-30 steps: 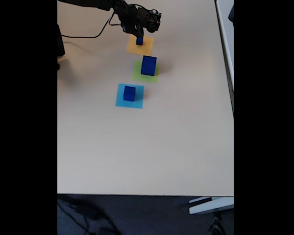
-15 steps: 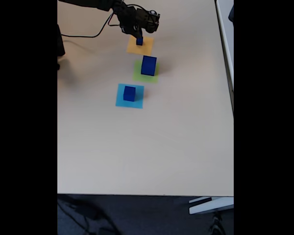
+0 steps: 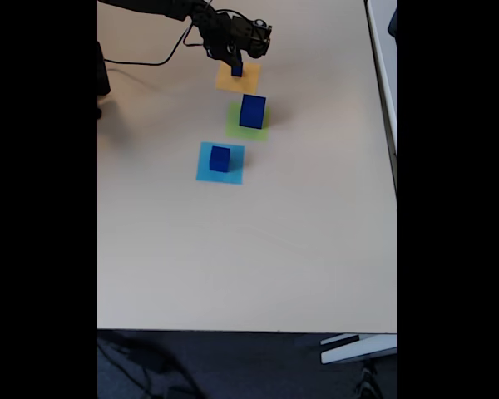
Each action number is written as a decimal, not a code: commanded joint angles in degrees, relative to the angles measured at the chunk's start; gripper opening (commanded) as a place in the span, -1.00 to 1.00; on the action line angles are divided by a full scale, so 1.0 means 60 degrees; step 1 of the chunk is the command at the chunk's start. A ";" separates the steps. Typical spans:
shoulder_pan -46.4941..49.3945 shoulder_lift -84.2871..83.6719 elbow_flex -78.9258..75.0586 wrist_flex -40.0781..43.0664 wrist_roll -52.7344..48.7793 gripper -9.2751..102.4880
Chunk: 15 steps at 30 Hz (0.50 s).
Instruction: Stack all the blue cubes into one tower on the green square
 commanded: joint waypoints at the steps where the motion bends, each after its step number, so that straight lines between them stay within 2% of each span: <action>1: 0.0088 0.0542 -0.0015 -0.0176 -0.0088 -0.82; 15: 0.0103 0.0557 0.0044 -0.0176 -0.0117 -0.72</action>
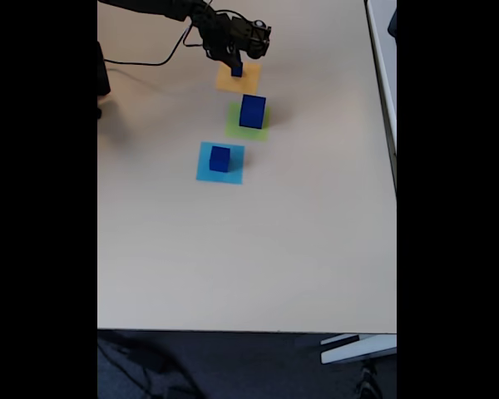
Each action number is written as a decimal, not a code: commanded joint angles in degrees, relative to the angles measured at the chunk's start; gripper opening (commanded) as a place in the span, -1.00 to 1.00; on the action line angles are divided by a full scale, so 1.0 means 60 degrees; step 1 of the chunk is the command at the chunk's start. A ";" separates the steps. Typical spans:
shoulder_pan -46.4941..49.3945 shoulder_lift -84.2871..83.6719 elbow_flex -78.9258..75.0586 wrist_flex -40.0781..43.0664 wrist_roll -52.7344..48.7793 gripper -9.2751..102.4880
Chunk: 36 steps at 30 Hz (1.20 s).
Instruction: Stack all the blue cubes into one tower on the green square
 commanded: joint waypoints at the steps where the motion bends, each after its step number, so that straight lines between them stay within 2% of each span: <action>1: 0.0103 0.0571 -0.0059 -0.0176 -0.0088 -0.71; 17: 0.0117 0.0557 -0.0630 -0.0337 -0.0762 -0.47; 28: 0.0630 -0.0117 -0.5537 0.0015 -0.4395 -0.36; 31: 0.1201 0.0176 -0.5698 0.0220 -0.4834 -0.28; 34: 0.1978 0.0674 -0.4893 0.0205 -0.5010 -0.29; 36: 0.2446 0.0923 -0.4175 0.0146 -0.5112 -0.20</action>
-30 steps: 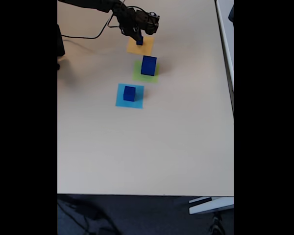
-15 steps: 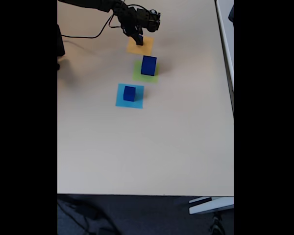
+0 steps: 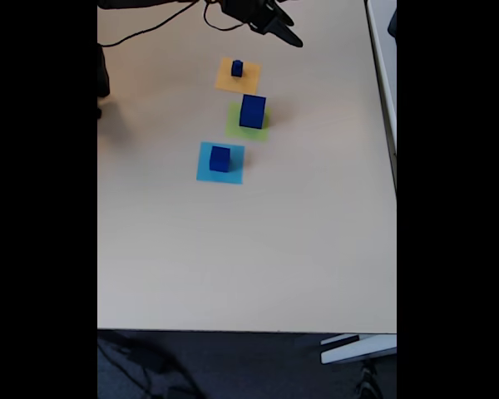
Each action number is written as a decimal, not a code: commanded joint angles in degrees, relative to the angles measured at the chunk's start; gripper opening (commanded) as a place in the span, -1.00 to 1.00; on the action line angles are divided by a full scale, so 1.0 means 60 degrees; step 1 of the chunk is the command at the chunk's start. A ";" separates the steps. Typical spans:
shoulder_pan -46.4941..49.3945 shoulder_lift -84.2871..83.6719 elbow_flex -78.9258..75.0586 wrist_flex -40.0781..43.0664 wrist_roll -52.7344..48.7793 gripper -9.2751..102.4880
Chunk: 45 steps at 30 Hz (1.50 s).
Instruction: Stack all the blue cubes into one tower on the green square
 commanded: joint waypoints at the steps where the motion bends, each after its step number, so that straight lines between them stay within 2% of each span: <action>1: 0.0806 0.1128 0.0688 -0.0059 -0.0176 -0.19; 8: 0.1846 0.1699 0.2900 -0.0498 -0.0352 -0.11; 15: 0.2666 0.1919 0.3442 -0.0498 -0.1157 -0.07; 25: 0.2842 0.2065 0.3706 -0.0542 0.0513 -0.10; 28: 0.2871 0.2124 0.3838 -0.0469 -0.0586 -0.10; 36: 0.3062 0.2256 0.3926 -0.0220 -0.0894 -0.03; 38: 0.3223 0.2256 0.3779 -0.0161 -0.1582 0.04; 45: 0.3940 0.2153 0.3735 0.0381 -0.2710 0.07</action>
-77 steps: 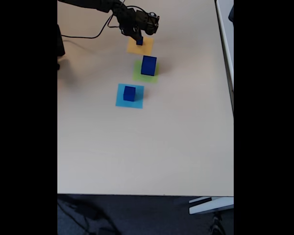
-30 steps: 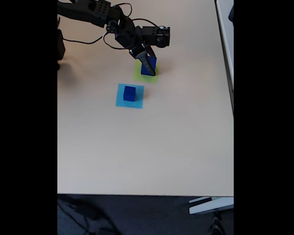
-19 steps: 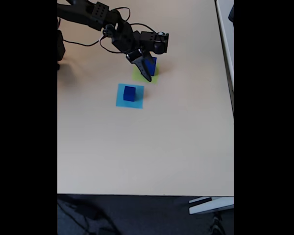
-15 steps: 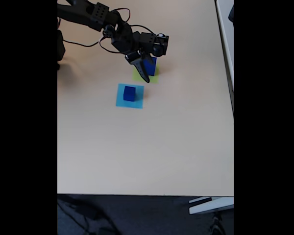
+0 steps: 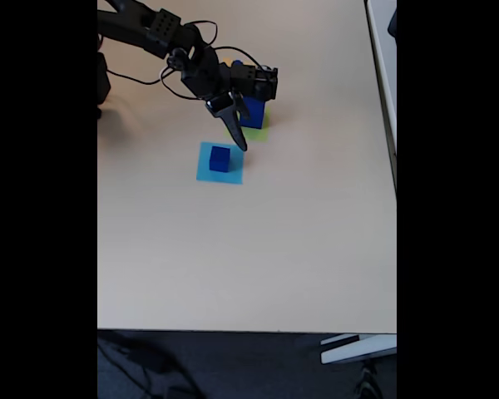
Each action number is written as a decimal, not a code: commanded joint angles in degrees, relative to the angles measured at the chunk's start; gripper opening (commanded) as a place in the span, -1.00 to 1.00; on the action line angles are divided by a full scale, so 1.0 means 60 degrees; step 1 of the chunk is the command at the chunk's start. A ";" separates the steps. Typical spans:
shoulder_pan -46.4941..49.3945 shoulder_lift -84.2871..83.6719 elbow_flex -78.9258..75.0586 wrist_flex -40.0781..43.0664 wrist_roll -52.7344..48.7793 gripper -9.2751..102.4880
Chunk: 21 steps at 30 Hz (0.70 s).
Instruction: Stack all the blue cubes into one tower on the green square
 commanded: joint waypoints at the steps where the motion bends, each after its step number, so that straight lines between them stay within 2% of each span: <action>1: 0.0278 0.0601 -0.0322 0.0044 -0.0425 0.06; 9: 0.0249 0.0234 0.0264 -0.0103 0.0059 0.02; 12: 0.0146 0.0234 0.1084 -0.0967 0.0234 0.02; 21: 0.0205 0.0190 0.2271 -0.2285 0.0103 0.01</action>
